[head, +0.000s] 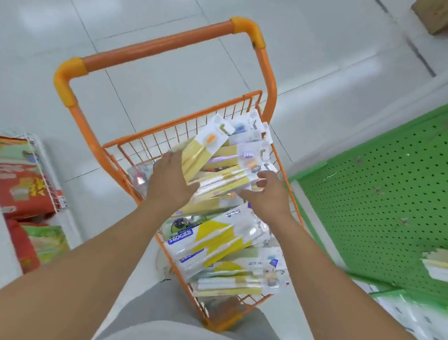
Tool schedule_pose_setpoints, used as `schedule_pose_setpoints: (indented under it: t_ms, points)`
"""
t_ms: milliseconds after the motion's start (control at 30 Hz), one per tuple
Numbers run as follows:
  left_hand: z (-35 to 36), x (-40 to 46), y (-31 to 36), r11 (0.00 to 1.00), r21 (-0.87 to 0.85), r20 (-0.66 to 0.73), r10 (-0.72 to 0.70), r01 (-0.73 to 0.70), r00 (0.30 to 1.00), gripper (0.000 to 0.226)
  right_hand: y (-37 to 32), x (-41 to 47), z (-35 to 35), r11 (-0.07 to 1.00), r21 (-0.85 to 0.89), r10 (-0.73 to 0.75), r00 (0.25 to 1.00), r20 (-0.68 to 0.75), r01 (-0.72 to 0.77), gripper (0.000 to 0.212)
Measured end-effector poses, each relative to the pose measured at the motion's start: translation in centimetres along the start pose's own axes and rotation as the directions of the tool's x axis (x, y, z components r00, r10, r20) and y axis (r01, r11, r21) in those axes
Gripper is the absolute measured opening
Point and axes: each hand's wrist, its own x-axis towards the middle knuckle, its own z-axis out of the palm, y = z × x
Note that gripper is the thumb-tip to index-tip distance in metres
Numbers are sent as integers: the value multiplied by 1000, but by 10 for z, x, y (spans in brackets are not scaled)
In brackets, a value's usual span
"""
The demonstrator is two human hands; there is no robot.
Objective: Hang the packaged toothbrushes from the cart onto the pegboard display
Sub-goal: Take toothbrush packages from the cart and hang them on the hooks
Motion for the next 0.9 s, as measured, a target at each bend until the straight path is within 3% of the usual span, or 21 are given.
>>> schedule_pose_setpoints:
  t_ms: [100,200,300,367,433,500,567,733,900]
  points:
    - [4,9,-3,999,18,70,-50,49,996,84,-4,16,7,995,-5,99,994,-37,-99,73]
    - [9,12,-1,996,66,69,-60,56,996,89,2,20,3,963,-258,108,989,99,-79,53]
    - [13,8,1,998,-2,26,-63,63,998,94,24,18,2,920,-392,126,964,232,-25,76]
    - [17,3,2,999,22,-35,-26,27,999,94,37,16,-1,938,-347,84,971,226,0,77]
    - [21,-3,4,990,93,-105,111,-102,988,88,46,15,-8,961,-275,31,973,231,35,64]
    - [25,-5,7,959,193,-20,218,-210,976,80,49,14,-17,968,-240,1,959,284,70,57]
    - [31,-4,11,928,293,108,206,-229,973,78,51,12,-22,961,-254,-19,944,330,108,52]
    - [35,2,35,885,435,111,130,-166,985,61,50,16,-21,995,-104,19,968,249,8,24]
    - [37,5,39,827,531,227,71,-184,971,55,39,27,-7,990,37,132,983,129,-137,35]
